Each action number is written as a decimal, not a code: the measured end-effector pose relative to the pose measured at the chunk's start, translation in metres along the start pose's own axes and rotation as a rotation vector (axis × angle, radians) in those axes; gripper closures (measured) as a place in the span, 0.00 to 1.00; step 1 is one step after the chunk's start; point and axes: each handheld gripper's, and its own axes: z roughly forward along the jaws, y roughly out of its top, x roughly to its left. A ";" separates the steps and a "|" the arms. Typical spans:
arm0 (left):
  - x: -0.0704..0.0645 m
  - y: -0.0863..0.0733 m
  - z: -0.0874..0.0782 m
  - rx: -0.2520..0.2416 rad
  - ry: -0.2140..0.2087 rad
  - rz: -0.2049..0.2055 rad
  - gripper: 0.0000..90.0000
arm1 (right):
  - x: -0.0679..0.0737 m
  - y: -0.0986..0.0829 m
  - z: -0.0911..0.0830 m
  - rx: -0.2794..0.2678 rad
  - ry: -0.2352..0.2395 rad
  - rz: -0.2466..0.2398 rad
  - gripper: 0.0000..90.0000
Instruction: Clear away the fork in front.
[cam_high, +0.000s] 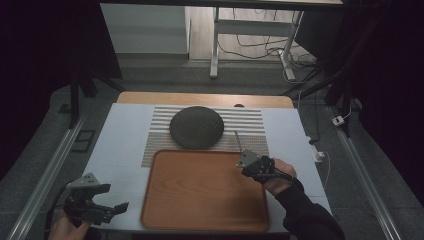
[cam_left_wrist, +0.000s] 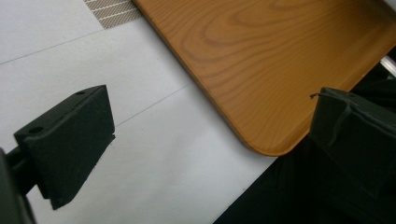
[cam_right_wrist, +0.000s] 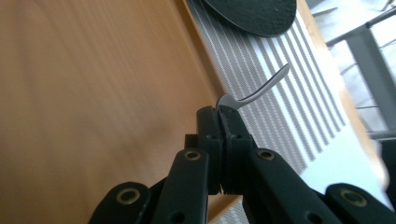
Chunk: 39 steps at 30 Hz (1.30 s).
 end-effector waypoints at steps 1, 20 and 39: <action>0.000 0.000 0.000 -0.003 -0.003 0.000 0.00 | 0.001 -0.001 -0.003 -0.017 0.013 0.026 0.98; -0.009 0.012 0.010 -0.022 -0.090 0.087 0.00 | 0.006 -0.026 -0.044 -0.258 0.265 0.291 0.98; -0.034 0.051 0.049 0.032 -0.157 0.254 0.00 | 0.015 -0.037 -0.062 -0.411 0.470 0.371 0.98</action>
